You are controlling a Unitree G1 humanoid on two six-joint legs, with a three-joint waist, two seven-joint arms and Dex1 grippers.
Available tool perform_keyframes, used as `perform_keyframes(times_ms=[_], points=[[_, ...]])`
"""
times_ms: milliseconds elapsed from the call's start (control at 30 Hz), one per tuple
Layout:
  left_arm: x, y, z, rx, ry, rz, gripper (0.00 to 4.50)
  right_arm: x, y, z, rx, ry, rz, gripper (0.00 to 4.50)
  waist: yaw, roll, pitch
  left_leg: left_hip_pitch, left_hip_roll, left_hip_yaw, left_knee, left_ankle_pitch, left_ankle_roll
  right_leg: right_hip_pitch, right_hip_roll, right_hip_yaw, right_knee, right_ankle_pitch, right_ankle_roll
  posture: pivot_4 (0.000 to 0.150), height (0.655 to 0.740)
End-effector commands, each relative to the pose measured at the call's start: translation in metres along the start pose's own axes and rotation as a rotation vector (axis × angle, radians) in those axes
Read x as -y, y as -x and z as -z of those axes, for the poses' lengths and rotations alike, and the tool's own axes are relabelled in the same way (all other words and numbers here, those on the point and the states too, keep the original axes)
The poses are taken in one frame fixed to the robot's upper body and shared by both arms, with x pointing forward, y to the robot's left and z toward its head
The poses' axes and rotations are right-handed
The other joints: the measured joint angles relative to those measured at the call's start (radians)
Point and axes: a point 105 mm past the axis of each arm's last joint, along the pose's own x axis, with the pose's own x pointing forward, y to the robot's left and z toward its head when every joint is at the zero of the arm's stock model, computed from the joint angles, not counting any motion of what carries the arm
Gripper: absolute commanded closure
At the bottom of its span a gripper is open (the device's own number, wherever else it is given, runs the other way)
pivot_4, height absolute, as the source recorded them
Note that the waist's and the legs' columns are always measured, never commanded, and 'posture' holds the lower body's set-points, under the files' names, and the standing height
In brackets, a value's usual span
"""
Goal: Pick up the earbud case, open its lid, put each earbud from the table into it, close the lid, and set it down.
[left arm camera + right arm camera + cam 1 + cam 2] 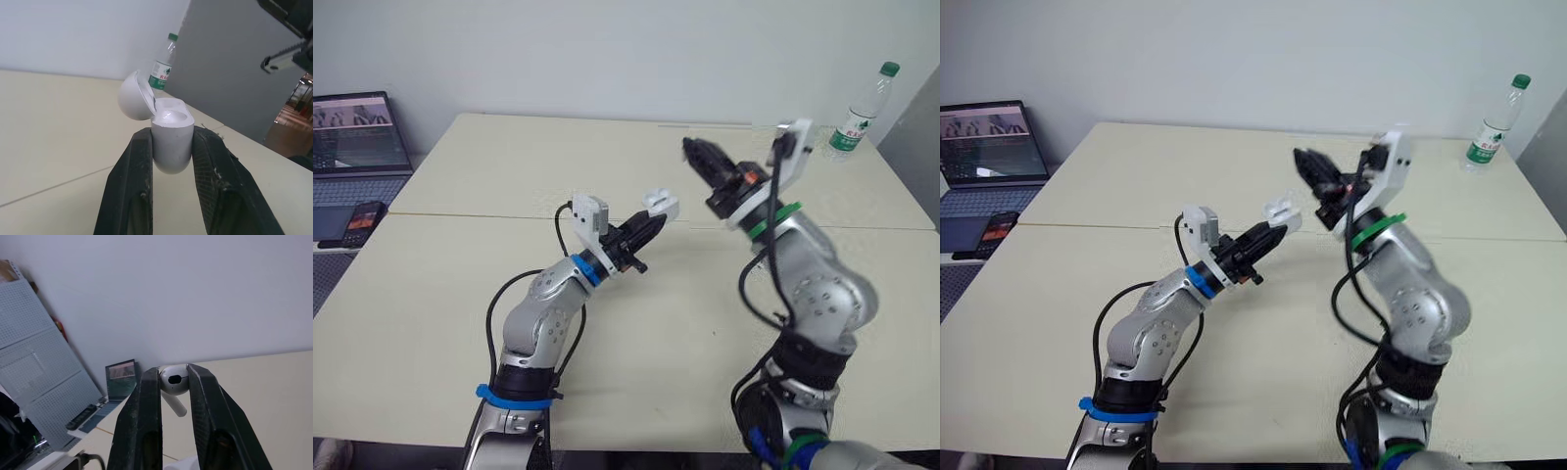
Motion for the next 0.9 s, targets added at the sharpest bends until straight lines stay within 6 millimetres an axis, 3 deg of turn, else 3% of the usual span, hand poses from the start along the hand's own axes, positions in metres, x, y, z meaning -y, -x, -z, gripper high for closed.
perform_keyframes(times_ms=[33,233,400,600,900], points=[[0.005,-0.005,-0.017,0.059,-0.045,0.037,3.73,-0.02,0.0,-0.003,0.079,0.056,-0.072,4.11,0.0,0.0,0.0,0.0,0.0,0.0,0.0,0.0,0.0,0.0,0.0,0.0,0.0,0.0,0.0,0.15,0.7389],[0.012,-0.004,-0.018,0.056,-0.068,0.093,3.73,-0.026,-0.001,0.023,0.009,0.119,-0.103,4.11,0.0,0.0,0.0,0.0,0.0,0.0,0.0,0.0,-0.001,0.0,0.0,0.0,0.0,0.0,0.0,0.15,0.7389],[0.012,-0.003,-0.021,0.06,-0.077,0.11,3.73,-0.018,0.002,0.04,-0.051,0.123,-0.067,4.11,0.0,0.0,0.0,0.0,0.0,-0.001,0.0,0.001,-0.001,0.0,0.0,0.0,0.0,0.0,0.0,0.15,0.7389],[0.012,-0.002,-0.021,0.061,-0.087,0.118,3.73,-0.005,0.003,0.042,-0.054,0.097,-0.005,4.11,0.0,0.0,0.0,0.0,0.0,-0.001,0.0,0.001,-0.001,0.0,0.0,0.0,0.0,0.0,0.0,0.15,0.7389],[0.01,-0.001,-0.022,0.064,-0.091,0.103,3.73,-0.006,0.007,0.043,-0.07,0.087,0.006,4.11,0.0,0.0,0.0,0.0,0.0,-0.001,0.0,0.001,-0.001,0.0,0.0,0.0,0.0,0.0,0.0,0.15,0.7389]])
